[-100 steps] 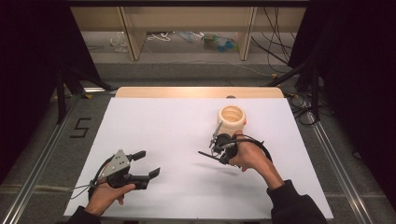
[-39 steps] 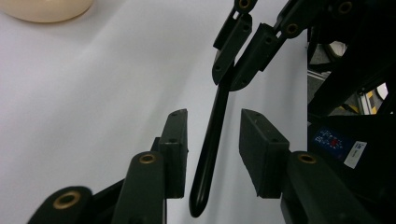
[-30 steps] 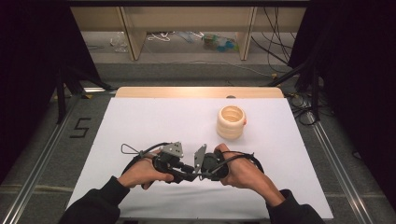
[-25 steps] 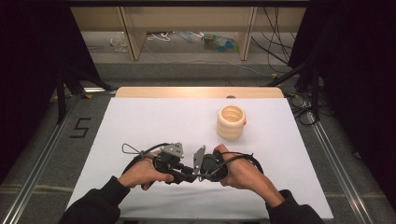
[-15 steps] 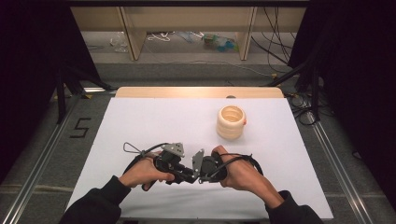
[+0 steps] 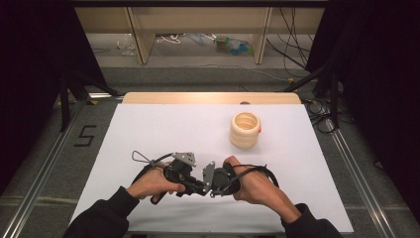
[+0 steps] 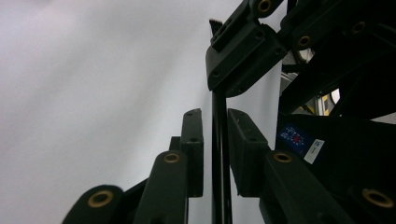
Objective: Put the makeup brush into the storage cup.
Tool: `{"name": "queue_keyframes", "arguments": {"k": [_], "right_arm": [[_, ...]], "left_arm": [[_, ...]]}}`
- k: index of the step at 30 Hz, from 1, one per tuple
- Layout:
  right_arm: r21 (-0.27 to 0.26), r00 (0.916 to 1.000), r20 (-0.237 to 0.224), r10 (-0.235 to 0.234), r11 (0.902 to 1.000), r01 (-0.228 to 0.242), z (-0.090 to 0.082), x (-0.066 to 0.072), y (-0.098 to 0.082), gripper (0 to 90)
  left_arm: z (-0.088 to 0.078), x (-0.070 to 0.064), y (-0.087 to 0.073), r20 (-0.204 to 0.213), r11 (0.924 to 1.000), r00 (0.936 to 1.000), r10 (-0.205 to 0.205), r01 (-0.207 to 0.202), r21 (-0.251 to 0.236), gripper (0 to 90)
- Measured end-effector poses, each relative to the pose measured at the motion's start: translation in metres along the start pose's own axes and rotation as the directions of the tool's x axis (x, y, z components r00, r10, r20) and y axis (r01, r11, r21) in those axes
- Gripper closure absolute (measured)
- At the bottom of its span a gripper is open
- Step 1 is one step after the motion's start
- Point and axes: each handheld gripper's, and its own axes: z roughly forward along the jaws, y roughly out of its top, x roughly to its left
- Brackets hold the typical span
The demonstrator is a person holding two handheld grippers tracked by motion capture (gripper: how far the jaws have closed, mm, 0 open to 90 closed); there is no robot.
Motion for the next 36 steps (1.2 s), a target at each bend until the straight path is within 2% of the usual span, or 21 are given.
{"name": "queue_keyframes", "arguments": {"k": [8,9,12,14,17,18,20,21,22,23,24,25,26,28,29,30,31,32,33,35,36], "right_arm": [[0.008,1.0000,-0.005,-0.007,0.9999,0.007,0.001,0.001,0.000,84.1],[0.005,0.9999,-0.003,-0.016,0.9999,0.016,0.001,0.002,0.000,84.1],[0.008,0.9997,0.005,-0.022,0.9997,0.022,0.002,0.002,0.000,84.1],[0.003,0.9996,0.006,-0.026,0.9996,0.026,0.002,0.001,-0.001,84.0],[-0.002,0.9994,0.004,-0.035,0.9994,0.035,0.002,0.000,-0.001,83.4],[-0.002,0.9995,0.005,-0.033,0.9995,0.033,0.002,0.000,-0.002,82.6],[0.002,0.9996,0.008,-0.028,0.9996,0.028,0.001,-0.001,-0.003,74.4],[0.009,0.9987,0.046,-0.020,0.9998,0.020,0.000,-0.002,-0.004,72.9],[0.023,0.9974,0.071,0.013,0.9996,-0.015,-0.002,-0.001,-0.004,68.7],[0.026,0.9960,0.086,0.021,0.9994,-0.023,-0.007,-0.002,-0.005,62.0],[0.008,0.9931,0.108,0.047,0.9988,-0.048,-0.012,-0.002,-0.005,57.7],[-0.032,0.9890,0.117,0.090,0.9957,-0.087,-0.016,-0.002,-0.007,55.1],[-0.062,0.9867,0.118,0.112,0.9926,-0.105,-0.021,-0.004,-0.009,52.0],[-0.127,0.9766,0.139,0.164,0.9810,-0.147,-0.030,-0.006,-0.016,43.7],[-0.170,0.9691,0.146,0.199,0.9701,-0.173,-0.032,-0.008,-0.021,39.9],[-0.226,0.9506,0.150,0.272,0.9455,-0.234,-0.033,-0.009,-0.026,38.0],[-0.273,0.9309,0.131,0.341,0.9152,-0.297,-0.035,-0.011,-0.033,36.1],[-0.325,0.9028,0.110,0.416,0.8735,-0.363,-0.035,-0.013,-0.041,33.4],[-0.372,0.8686,0.107,0.484,0.8296,-0.416,-0.034,-0.014,-0.049,32.4],[-0.455,0.8127,0.101,0.574,0.7533,-0.475,-0.032,-0.016,-0.065,28.6],[-0.489,0.7778,0.061,0.626,0.6981,-0.523,-0.032,-0.018,-0.076,25.9]], "left_arm": [[0.001,0.000,-0.002,0.020,1.0000,0.9998,-0.001,0.001,-0.005,82.9],[0.001,0.000,-0.001,0.018,1.0000,0.9998,0.007,-0.007,0.007,83.0],[0.001,0.000,-0.002,0.015,1.0000,0.9999,0.003,-0.003,-0.005,83.2],[0.001,0.001,-0.002,0.006,0.9997,0.9997,0.023,-0.023,-0.005,83.3],[0.000,0.001,-0.002,0.003,0.9996,0.9997,0.024,-0.024,-0.011,83.4],[0.000,0.001,-0.002,-0.006,0.9996,0.9998,0.017,-0.017,-0.021,83.5],[0.000,0.002,-0.002,-0.008,0.9998,0.9998,0.016,-0.016,-0.012,83.4],[0.000,0.003,-0.003,-0.014,0.9996,0.9997,0.021,-0.021,-0.018,83.4],[0.000,0.003,-0.004,-0.021,0.9995,0.9997,0.014,-0.014,-0.028,83.5],[-0.001,0.005,-0.004,-0.026,0.9991,0.9991,0.033,-0.033,-0.028,83.5],[-0.002,0.006,-0.004,-0.031,0.9986,0.9989,0.034,-0.035,-0.040,83.5],[-0.004,0.006,-0.004,-0.037,0.9987,0.9990,0.027,-0.028,-0.042,83.5],[-0.006,0.007,-0.004,-0.049,0.9970,0.9980,0.040,-0.043,-0.064,83.5],[-0.010,0.008,-0.004,-0.075,0.9936,0.9961,0.047,-0.055,-0.098,83.5],[-0.012,0.009,-0.005,-0.084,0.9904,0.9961,0.027,-0.038,-0.133,83.4],[-0.014,0.010,-0.005,-0.093,0.9877,0.9954,0.021,-0.035,-0.153,83.4],[-0.016,0.011,-0.006,-0.116,0.9834,0.9931,0.014,-0.035,-0.178,83.4],[-0.018,0.012,-0.007,-0.127,0.9785,0.9920,-0.001,-0.025,-0.205,83.4],[-0.020,0.013,-0.008,-0.139,0.9748,0.9902,-0.007,-0.024,-0.222,83.4],[-0.025,0.016,-0.010,-0.165,0.9631,0.9859,-0.029,-0.016,-0.269,83.4],[-0.027,0.015,-0.010,-0.175,0.9570,0.9839,-0.037,-0.016,-0.290,83.4]]}}
